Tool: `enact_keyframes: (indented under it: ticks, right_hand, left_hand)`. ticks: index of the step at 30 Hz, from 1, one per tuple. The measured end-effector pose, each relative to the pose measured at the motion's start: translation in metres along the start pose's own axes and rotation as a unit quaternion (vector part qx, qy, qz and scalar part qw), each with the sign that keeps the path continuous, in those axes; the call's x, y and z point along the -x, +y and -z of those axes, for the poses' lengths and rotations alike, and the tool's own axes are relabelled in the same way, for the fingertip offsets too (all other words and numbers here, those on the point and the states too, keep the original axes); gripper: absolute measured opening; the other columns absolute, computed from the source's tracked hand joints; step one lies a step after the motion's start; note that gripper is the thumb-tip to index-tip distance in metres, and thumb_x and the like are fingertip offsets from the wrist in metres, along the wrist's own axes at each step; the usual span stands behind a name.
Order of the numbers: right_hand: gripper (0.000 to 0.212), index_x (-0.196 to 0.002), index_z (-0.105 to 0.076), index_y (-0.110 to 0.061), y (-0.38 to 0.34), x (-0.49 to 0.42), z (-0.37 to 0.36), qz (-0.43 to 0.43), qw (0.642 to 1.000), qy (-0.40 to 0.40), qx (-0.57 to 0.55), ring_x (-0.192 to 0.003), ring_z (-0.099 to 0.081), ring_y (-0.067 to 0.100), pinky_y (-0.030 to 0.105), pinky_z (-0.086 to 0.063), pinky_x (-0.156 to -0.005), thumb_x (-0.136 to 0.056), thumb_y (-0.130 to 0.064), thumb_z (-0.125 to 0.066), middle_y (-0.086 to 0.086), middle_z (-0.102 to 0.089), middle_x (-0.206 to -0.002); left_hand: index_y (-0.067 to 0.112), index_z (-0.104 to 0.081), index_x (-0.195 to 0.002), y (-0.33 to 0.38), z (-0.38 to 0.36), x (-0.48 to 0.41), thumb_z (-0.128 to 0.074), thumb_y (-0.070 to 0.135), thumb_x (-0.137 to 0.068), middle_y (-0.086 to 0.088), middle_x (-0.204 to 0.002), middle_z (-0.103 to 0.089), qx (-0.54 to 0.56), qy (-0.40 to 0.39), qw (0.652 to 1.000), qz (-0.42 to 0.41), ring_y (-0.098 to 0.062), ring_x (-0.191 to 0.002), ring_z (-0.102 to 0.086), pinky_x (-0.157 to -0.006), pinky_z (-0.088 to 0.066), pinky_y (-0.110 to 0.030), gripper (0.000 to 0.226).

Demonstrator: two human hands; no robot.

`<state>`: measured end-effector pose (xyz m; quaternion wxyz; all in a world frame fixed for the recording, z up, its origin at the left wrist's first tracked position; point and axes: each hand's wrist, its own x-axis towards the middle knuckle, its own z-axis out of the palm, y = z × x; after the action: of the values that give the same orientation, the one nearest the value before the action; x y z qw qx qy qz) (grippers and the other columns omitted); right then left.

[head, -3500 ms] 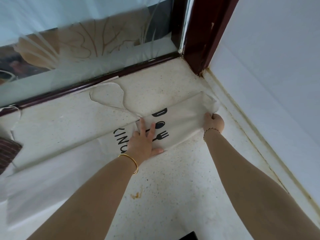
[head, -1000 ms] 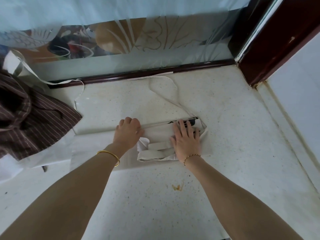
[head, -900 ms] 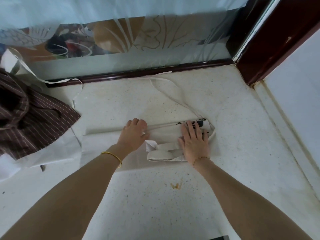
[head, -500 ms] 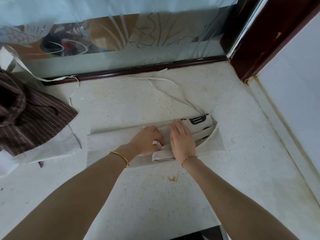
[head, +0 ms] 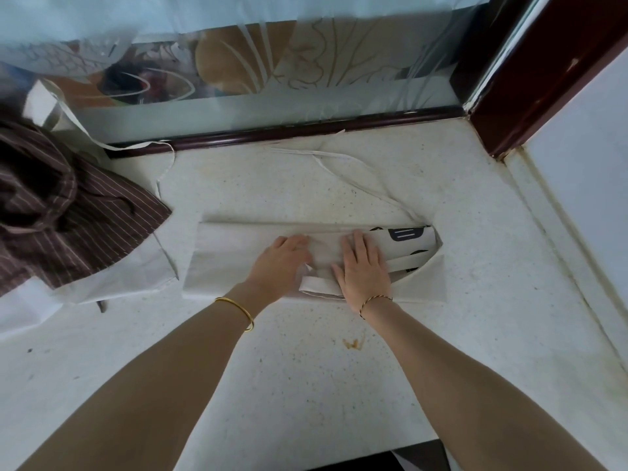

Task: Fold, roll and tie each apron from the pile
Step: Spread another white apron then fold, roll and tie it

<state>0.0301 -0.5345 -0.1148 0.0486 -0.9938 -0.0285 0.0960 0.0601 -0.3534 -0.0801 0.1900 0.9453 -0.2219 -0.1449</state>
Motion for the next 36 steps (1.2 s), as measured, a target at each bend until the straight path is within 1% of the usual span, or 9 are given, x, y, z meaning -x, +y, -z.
enact_keyframes:
  ticks: [3, 7, 9, 12, 15, 23, 28, 32, 36]
  right_hand:
    - [0.065, -0.149, -0.023, -0.009, -0.002, -0.003, 0.002, -0.013, 1.0, -0.006, 0.017, -0.144, -0.013, 0.036, 0.047, -0.014, -0.117, -0.097, -0.045, -0.038, 0.017, -0.015, -0.156]
    - [0.057, -0.116, -0.062, -0.003, -0.022, -0.005, 0.017, 0.006, 0.997, 0.08, 0.007, -0.113, -0.056, 0.036, 0.046, -0.046, -0.095, -0.066, -0.021, -0.081, 0.017, -0.059, -0.121]
    - [0.047, -0.099, -0.068, -0.009, -0.042, -0.003, 0.028, 0.044, 0.988, 0.144, -0.017, -0.086, -0.062, 0.029, 0.037, -0.052, -0.074, -0.055, -0.007, -0.083, 0.009, -0.063, -0.098]
    - [0.039, -0.12, -0.056, -0.006, -0.084, 0.001, 0.044, 0.091, 0.987, 0.068, -0.11, -0.086, -0.059, 0.027, 0.033, -0.051, -0.067, -0.081, -0.005, -0.064, 0.011, -0.054, -0.111]
    - [0.041, -0.135, -0.037, -0.008, -0.12, -0.004, 0.041, 0.105, 0.985, -0.058, -0.121, -0.089, -0.06, 0.027, 0.031, -0.046, -0.065, -0.096, -0.016, -0.047, 0.012, -0.045, -0.123]
    - [0.1, -0.151, 0.004, -0.024, -0.162, -0.036, 0.034, 0.051, 0.966, -0.211, -0.142, -0.106, -0.058, 0.033, 0.036, -0.047, -0.082, -0.082, -0.027, -0.069, 0.014, -0.049, -0.123]
    - [0.131, -0.147, 0.023, -0.024, -0.169, -0.051, 0.039, 0.036, 0.95, -0.286, -0.118, -0.101, -0.061, 0.031, 0.04, -0.051, -0.089, -0.069, -0.033, -0.082, 0.011, -0.061, -0.117]
    - [0.135, -0.144, 0.029, -0.028, -0.17, -0.049, 0.043, 0.027, 0.94, -0.318, -0.117, -0.077, -0.056, 0.024, 0.038, -0.054, -0.082, -0.067, -0.03, -0.083, 0.01, -0.058, -0.122]
    - [0.137, -0.142, 0.027, -0.033, -0.17, -0.05, 0.04, 0.028, 0.944, -0.317, -0.085, -0.074, -0.067, 0.025, 0.036, -0.057, -0.074, -0.063, -0.033, -0.085, 0.007, -0.064, -0.102]
  left_hand:
    - [0.013, -0.066, -0.113, -0.013, 0.005, 0.008, -0.044, -0.014, -0.078, -0.008, -0.137, -0.044, 0.066, 0.088, 0.992, 0.056, -0.028, -0.122, -0.04, -0.097, -0.043, -0.042, 0.049]
    - [0.016, -0.051, -0.13, -0.046, 0.026, 0.023, -0.052, 0.003, -0.086, -0.012, -0.139, -0.036, 0.016, 0.147, 0.942, 0.301, -0.032, -0.128, -0.032, -0.104, -0.033, -0.043, 0.046]
    - [0.011, -0.04, -0.135, -0.06, 0.036, 0.034, -0.055, 0.013, -0.089, -0.015, -0.138, -0.033, 0.009, 0.108, 0.91, 0.401, -0.035, -0.127, -0.032, -0.103, -0.032, -0.045, 0.048]
    - [0.003, -0.03, -0.136, -0.075, 0.044, 0.045, -0.06, 0.025, -0.09, -0.019, -0.135, -0.032, 0.036, 0.047, 0.871, 0.487, -0.035, -0.124, -0.033, -0.099, -0.037, -0.046, 0.058]
    - [0.0, -0.029, -0.134, -0.083, 0.046, 0.049, -0.064, 0.028, -0.088, -0.021, -0.133, -0.033, 0.059, 0.032, 0.871, 0.486, -0.035, -0.122, -0.036, -0.097, -0.041, -0.045, 0.065]
    - [-0.002, -0.026, -0.133, -0.095, 0.047, 0.044, -0.073, 0.026, -0.081, -0.022, -0.133, -0.042, 0.112, 0.012, 0.877, 0.467, -0.038, -0.115, -0.054, -0.085, -0.047, -0.039, 0.076]
    - [-0.001, -0.036, -0.119, -0.104, 0.048, 0.044, -0.072, 0.021, -0.08, -0.017, -0.112, -0.057, 0.189, 0.026, 0.869, 0.457, -0.034, -0.104, -0.059, -0.073, -0.048, -0.037, 0.058]
    - [0.0, -0.053, -0.089, -0.108, 0.051, 0.056, -0.071, 0.016, -0.08, -0.018, -0.084, -0.063, 0.307, 0.037, 0.861, 0.405, -0.026, -0.069, -0.058, -0.059, -0.049, -0.038, 0.025]
    - [0.009, -0.048, -0.105, -0.101, 0.054, 0.068, -0.061, 0.008, -0.087, -0.007, -0.094, -0.059, 0.422, 0.039, 0.848, 0.32, -0.017, -0.075, -0.057, -0.056, -0.044, -0.024, 0.023]
